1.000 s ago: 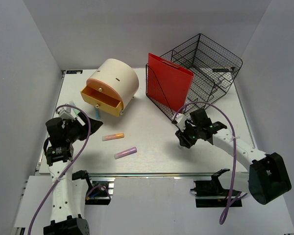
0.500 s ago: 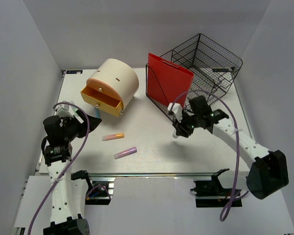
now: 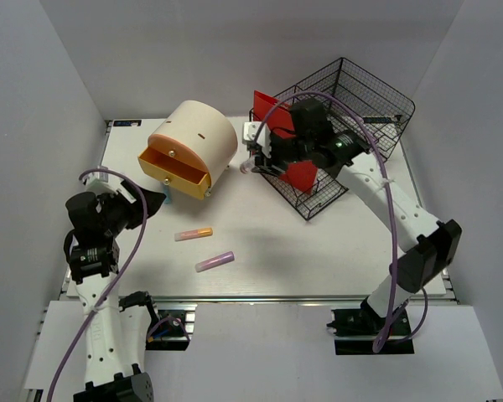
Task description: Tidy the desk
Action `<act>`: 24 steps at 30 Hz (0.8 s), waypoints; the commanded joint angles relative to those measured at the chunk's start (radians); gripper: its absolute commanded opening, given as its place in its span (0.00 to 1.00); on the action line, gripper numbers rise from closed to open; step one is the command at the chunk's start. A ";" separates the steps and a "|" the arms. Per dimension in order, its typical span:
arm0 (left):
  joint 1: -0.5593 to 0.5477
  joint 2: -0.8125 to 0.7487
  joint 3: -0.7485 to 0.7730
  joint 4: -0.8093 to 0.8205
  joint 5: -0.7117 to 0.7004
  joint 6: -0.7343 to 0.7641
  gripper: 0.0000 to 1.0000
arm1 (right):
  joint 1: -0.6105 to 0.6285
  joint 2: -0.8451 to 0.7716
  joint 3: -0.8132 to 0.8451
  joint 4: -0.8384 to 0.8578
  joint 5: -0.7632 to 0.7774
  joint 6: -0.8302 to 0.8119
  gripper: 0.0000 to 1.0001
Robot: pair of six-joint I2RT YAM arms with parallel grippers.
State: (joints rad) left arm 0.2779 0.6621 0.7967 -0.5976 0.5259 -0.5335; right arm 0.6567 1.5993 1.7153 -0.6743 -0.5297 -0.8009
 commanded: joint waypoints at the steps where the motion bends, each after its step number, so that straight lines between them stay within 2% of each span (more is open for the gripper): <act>1: 0.004 -0.016 0.038 0.002 -0.052 -0.011 0.84 | 0.061 0.063 0.110 0.109 -0.030 -0.055 0.00; 6: 0.004 -0.055 0.047 -0.028 -0.107 0.009 0.84 | 0.119 0.132 0.127 0.327 -0.029 -0.012 0.00; 8: 0.004 -0.062 0.056 -0.053 -0.142 0.020 0.84 | 0.147 0.162 0.107 0.500 0.020 0.081 0.00; 15: 0.004 -0.096 0.122 -0.137 -0.316 0.053 0.86 | 0.192 0.345 0.210 0.743 0.125 0.262 0.00; 19: 0.004 -0.099 0.122 -0.140 -0.349 0.059 0.86 | 0.208 0.401 0.219 0.823 0.096 0.261 0.00; 24: 0.004 -0.105 0.099 -0.143 -0.342 0.059 0.86 | 0.225 0.448 0.159 0.993 0.082 0.181 0.00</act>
State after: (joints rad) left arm 0.2779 0.5636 0.8963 -0.7204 0.2081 -0.4866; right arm 0.8680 2.0518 1.8767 0.0986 -0.4328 -0.5842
